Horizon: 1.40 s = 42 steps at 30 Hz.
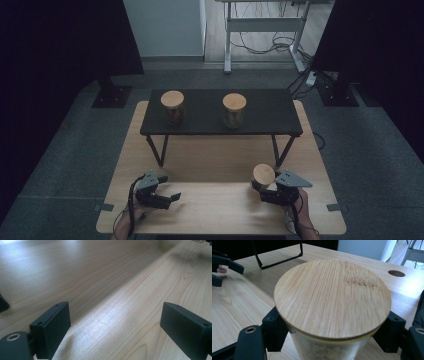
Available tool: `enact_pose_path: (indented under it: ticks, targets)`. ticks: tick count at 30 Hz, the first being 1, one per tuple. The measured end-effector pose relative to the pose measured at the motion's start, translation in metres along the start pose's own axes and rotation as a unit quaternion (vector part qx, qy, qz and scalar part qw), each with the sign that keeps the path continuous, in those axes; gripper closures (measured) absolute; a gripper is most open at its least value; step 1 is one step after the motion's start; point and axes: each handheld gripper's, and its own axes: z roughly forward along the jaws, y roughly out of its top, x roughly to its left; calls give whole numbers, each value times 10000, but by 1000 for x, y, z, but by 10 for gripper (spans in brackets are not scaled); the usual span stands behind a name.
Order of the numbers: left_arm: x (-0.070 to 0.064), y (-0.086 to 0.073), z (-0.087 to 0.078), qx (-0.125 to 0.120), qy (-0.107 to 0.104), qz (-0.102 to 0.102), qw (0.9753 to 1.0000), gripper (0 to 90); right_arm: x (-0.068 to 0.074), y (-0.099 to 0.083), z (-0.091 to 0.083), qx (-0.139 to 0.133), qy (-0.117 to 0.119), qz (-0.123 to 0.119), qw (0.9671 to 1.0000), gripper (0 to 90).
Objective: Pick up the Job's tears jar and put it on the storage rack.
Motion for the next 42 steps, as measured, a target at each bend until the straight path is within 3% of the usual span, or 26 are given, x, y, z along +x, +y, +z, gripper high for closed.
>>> enact_pose_path:
  ticks: [28, 42]
  targets:
    - [1, 0, 0, -1, -42, 17, 10000, 89, -1, 18, -7, -227, -22, -50, 9997, 249]
    - [1, 0, 0, 9, -31, 27, 10000, 87, -4, 34, -20, -374, -65, -95, 9992, 249]
